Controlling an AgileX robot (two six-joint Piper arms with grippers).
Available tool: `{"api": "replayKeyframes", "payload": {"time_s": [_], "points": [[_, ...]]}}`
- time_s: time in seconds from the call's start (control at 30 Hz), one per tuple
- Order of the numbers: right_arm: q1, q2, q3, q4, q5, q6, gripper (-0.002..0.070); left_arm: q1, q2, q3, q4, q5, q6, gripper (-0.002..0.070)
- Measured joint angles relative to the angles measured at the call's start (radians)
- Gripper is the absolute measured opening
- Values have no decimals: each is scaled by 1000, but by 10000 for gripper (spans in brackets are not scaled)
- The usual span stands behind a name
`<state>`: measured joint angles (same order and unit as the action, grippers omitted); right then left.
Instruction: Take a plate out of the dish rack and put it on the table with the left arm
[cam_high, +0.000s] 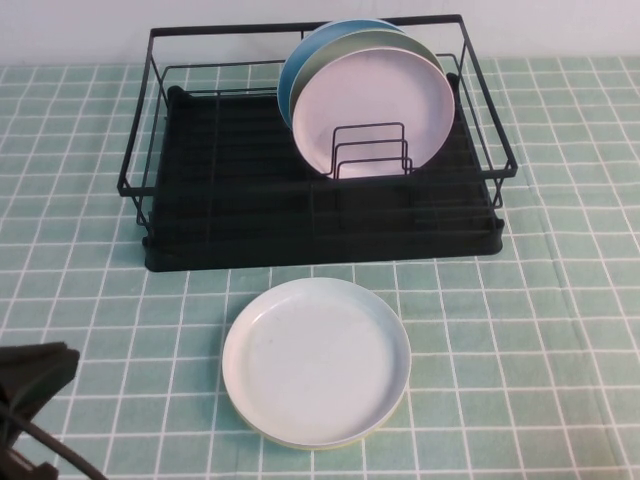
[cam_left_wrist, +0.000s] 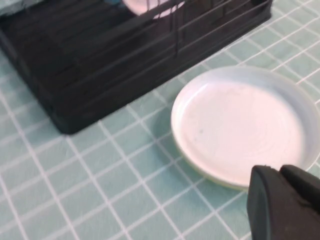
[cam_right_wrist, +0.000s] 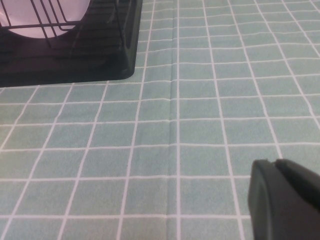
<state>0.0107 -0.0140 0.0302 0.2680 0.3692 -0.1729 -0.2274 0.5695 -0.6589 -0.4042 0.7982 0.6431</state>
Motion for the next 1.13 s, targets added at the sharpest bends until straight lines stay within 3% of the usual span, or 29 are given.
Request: {"api": "replayKeyframes", "payload": {"time_s": [0.13,0.3,0.47,0.6,0.8,0.97,1.13], "points": [[0,0,0,6,0,0,-18,0,-56,99,53,-120,-185,-1],[0,0,0,31,1,0,-18,0,-212,341,90,-424,-357,-1],[0,0,0,38,1,0,-18,0,-377,569,283,-598,-572,-1],[0,0,0,38,1,0,-18,0,-511,676,455,-610,-719,-1],[0,0,0,41,1,0,-18,0,-579,682,513,-470,-765,-1],[0,0,0,41,2,0,-18,0,-579,682,509,-453,-691,-1],[0,0,0,41,2,0,-18,58,-579,682,477,-452,-666,-1]]}}
